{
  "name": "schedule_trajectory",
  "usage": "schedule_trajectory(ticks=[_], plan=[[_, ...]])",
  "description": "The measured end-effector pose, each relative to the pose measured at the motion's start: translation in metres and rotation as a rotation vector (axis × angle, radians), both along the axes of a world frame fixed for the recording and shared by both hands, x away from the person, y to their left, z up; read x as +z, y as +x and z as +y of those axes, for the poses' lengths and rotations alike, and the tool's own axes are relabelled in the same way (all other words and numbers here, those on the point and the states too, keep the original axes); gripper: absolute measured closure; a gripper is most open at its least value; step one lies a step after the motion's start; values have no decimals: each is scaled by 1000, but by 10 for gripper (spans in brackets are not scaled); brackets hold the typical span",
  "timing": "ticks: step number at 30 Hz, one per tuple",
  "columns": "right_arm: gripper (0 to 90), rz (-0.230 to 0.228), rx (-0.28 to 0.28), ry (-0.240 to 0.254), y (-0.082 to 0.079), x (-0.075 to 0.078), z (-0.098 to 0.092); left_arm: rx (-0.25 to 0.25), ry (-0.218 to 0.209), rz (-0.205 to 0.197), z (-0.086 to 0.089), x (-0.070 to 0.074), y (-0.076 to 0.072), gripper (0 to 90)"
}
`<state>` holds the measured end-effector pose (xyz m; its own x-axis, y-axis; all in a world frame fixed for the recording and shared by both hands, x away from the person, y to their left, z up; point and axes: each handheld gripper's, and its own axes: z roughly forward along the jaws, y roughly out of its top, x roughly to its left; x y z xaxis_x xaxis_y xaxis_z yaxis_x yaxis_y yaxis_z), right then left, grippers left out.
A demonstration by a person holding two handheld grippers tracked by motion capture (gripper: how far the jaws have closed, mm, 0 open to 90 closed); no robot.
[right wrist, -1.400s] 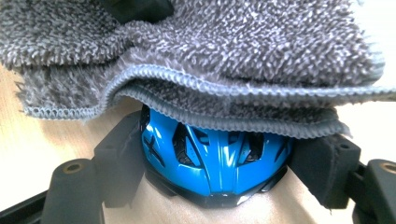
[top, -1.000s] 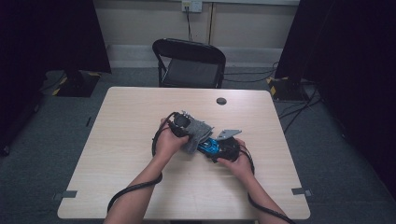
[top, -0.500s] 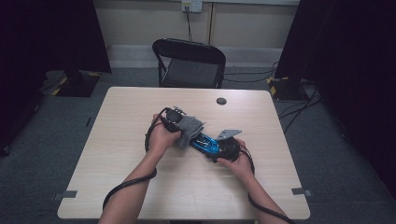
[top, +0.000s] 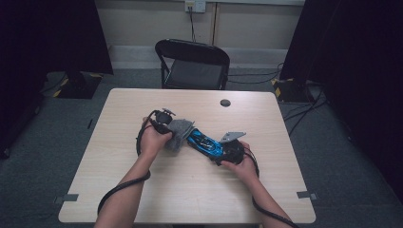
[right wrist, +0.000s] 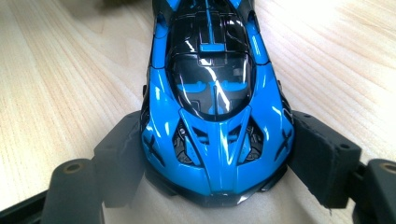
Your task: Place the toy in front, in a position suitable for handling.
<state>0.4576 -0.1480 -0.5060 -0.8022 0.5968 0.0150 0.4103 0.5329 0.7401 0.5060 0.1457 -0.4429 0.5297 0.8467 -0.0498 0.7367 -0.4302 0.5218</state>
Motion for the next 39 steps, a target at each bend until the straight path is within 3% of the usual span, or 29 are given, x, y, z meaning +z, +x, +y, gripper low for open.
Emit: schedule_trajectory(ticks=[3, 4, 9, 16, 18, 24, 29, 32, 39], plan=[[250, 0, 0, 0, 0, 0, 0, 16, -7, -9, 8, 4, -1, 764], [250, 0, 0, 0, 0, 0, 0, 21, -31, -21, 14, 8, -4, 764], [250, -1, 0, 0, 0, 0, 0, -8, -56, -47, 12, 18, -11, 764], [250, -1, 0, 0, 0, 0, 0, -93, -114, -85, -17, 28, -23, 762], [250, -1, 0, 0, 0, 0, 0, -130, -138, -88, -33, 28, -28, 763], [249, 0, 2, 0, 0, 0, 0, -195, -133, -87, -60, 24, -34, 762], [250, 0, 2, -1, 0, 0, 0, -257, -105, -80, -88, 16, -41, 761], [250, 0, 1, 0, 0, 0, 0, -274, -108, -69, -96, 12, -42, 762], [249, -1, 1, 0, 0, 0, 0, -318, -69, -60, -110, 7, -43, 761]])
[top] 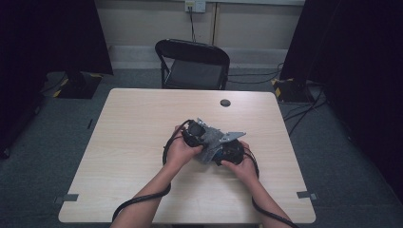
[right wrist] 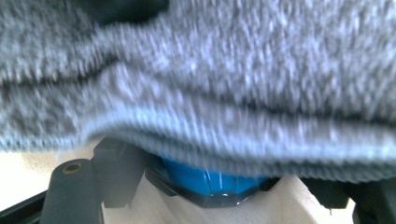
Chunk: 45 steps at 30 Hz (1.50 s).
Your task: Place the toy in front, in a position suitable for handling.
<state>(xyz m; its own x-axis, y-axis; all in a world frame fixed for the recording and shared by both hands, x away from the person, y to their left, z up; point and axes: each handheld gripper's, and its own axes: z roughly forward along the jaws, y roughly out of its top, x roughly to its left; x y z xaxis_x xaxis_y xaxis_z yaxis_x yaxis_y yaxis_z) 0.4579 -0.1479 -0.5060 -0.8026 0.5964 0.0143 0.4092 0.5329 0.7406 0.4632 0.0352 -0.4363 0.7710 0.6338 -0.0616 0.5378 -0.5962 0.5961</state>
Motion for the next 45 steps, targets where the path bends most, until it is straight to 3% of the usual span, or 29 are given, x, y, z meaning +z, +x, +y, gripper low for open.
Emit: schedule_trajectory(ticks=[4, 8, 12, 18, 21, 23, 26, 29, 33, 43, 45], plan=[[249, 1, 0, 0, 0, 0, 0, -22, 37, 5, -7, -2, 1, 760], [249, 2, 1, -1, 0, 0, 0, -15, 39, 19, -7, -6, 2, 756], [249, 2, 0, 0, 0, 0, 0, -10, 45, 7, -9, -6, 0, 744], [249, 1, 0, 0, 0, 0, 0, 4, 10, -6, -6, -2, 2, 686], [249, 1, 0, 0, 0, 0, 0, 22, -25, -43, -5, 0, 4, 638], [249, 1, 0, 0, 0, 0, 0, 34, -15, -44, -6, -3, 6, 601], [249, 2, 1, 0, 0, 0, 0, 13, -4, -68, -10, -9, 6, 596], [250, 3, 1, -1, 0, 0, 0, 3, 12, -89, -13, -11, 4, 621], [250, 2, 2, -1, 0, 0, 0, -10, 46, -85, -15, -11, 2, 745], [252, 2, 5, 0, 0, 0, 0, 6, -4, -34, -9, -10, 5, 791], [252, 3, 5, 0, 0, 0, 0, 12, 3, -42, -8, -9, 6, 792]])
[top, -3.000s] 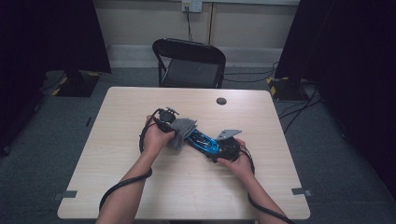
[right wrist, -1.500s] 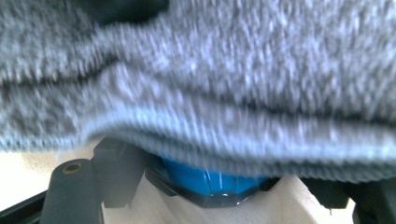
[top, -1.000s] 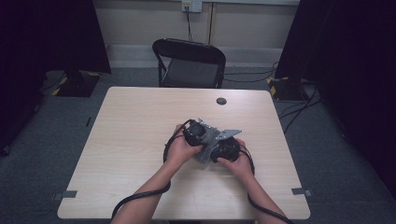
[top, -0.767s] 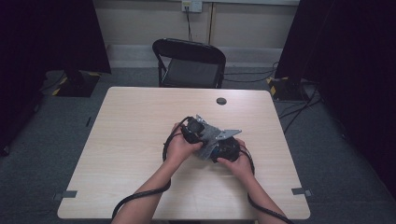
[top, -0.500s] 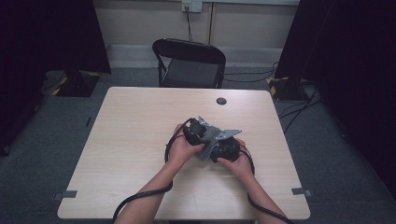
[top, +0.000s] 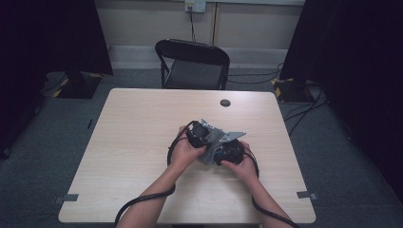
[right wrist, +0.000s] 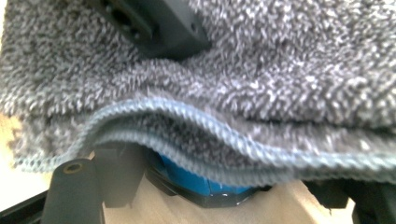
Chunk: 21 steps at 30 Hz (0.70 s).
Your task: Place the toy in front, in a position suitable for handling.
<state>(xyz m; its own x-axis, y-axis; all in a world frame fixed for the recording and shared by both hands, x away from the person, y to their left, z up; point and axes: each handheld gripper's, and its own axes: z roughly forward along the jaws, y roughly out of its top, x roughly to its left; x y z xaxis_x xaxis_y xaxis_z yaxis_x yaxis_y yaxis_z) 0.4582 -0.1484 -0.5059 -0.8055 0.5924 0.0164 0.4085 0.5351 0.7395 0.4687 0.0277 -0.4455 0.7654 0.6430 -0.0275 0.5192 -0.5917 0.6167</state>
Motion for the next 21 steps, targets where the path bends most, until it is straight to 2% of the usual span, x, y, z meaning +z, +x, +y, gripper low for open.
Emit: schedule_trajectory(ticks=[11, 21], plan=[[252, 1, 0, 1, 0, 0, 0, 71, 36, -3, 14, 5, 14, 792], [253, 0, 0, 1, 0, 0, 0, 124, 36, 7, 30, 4, 24, 792]])
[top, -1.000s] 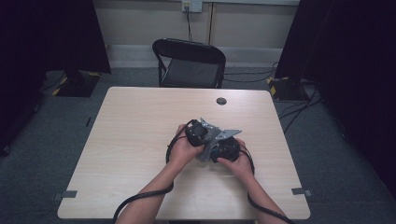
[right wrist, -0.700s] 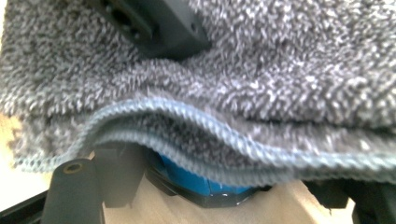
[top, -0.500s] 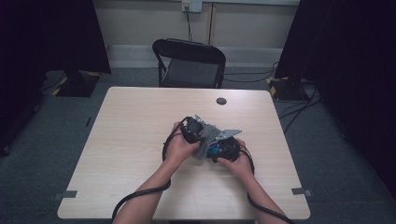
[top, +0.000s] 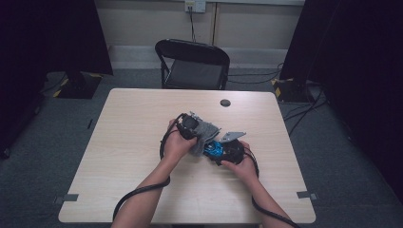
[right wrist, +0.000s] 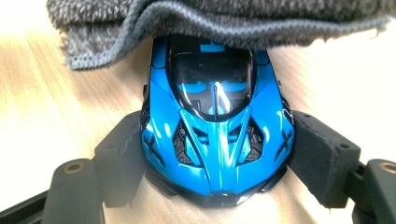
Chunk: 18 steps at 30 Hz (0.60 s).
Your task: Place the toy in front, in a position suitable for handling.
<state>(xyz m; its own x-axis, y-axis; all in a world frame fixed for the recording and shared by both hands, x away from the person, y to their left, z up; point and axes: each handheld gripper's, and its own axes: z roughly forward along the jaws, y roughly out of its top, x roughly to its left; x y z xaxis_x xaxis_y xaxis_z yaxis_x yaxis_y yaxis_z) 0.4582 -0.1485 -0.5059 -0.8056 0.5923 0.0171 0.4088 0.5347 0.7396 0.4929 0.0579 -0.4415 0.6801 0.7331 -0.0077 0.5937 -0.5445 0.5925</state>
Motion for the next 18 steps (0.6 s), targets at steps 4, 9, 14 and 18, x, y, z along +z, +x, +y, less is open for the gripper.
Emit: schedule_trajectory(ticks=[4, 9, 14, 18], plan=[[252, 0, 0, 0, 0, 0, 0, -3, 12, 7, 1, 1, 4, 792], [253, 0, 0, 0, 0, 0, 0, 8, 37, -3, 4, 4, 8, 792], [253, 0, 0, 0, 0, 0, 0, 8, 30, 17, 11, 3, 13, 791], [252, -1, 0, 0, 0, 0, 0, 20, 23, 20, 13, 3, 14, 791]])
